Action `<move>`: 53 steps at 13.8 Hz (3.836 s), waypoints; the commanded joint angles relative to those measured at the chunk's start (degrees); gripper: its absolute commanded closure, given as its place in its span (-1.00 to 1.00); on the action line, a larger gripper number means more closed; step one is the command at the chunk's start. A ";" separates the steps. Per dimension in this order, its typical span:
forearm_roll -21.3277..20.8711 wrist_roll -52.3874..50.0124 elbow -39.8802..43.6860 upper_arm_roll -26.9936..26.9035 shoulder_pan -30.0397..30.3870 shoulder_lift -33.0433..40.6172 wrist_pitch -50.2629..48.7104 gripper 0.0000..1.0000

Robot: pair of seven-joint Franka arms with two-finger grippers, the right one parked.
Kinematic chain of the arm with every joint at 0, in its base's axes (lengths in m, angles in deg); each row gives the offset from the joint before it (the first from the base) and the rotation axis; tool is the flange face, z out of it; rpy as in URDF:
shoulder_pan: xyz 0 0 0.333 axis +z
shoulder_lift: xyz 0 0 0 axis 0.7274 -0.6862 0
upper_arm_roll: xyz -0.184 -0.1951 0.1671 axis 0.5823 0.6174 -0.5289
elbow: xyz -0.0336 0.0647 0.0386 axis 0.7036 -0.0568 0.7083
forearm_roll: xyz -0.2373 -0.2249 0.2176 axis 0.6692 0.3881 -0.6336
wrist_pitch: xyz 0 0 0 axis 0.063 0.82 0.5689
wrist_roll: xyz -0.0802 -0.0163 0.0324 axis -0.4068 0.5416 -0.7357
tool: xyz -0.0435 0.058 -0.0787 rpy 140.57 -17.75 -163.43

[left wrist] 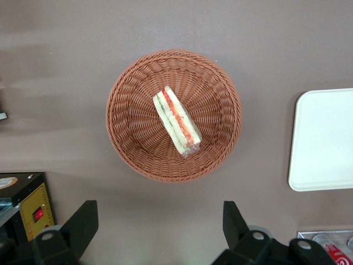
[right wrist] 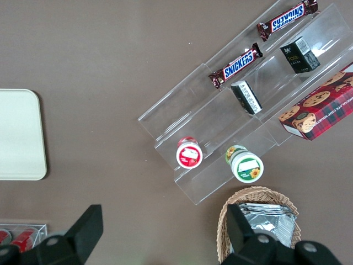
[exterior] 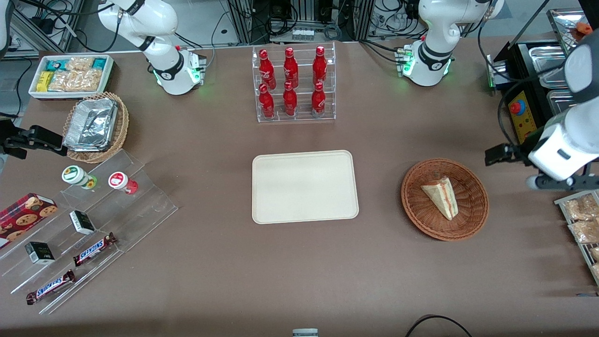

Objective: Place sandwich from basket to tray
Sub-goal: 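Move the left gripper over the sandwich in the wicker basket, then lower the open left gripper around the wrapped sandwich, then close the left gripper on the sandwich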

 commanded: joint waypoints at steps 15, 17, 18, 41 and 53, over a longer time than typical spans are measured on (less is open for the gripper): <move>-3.22 -27.92 -21.11 -0.03 -1.48 2.46 20.98 -1.00; -3.31 -27.83 -29.80 -0.11 -1.48 5.72 29.75 -1.00; -3.22 -27.83 -32.02 -0.11 -1.48 5.91 32.32 -1.00; -3.31 -32.33 -42.41 0.06 -3.32 -0.42 54.32 -1.00; -3.22 -30.64 -45.13 0.06 -3.23 -1.30 58.28 1.00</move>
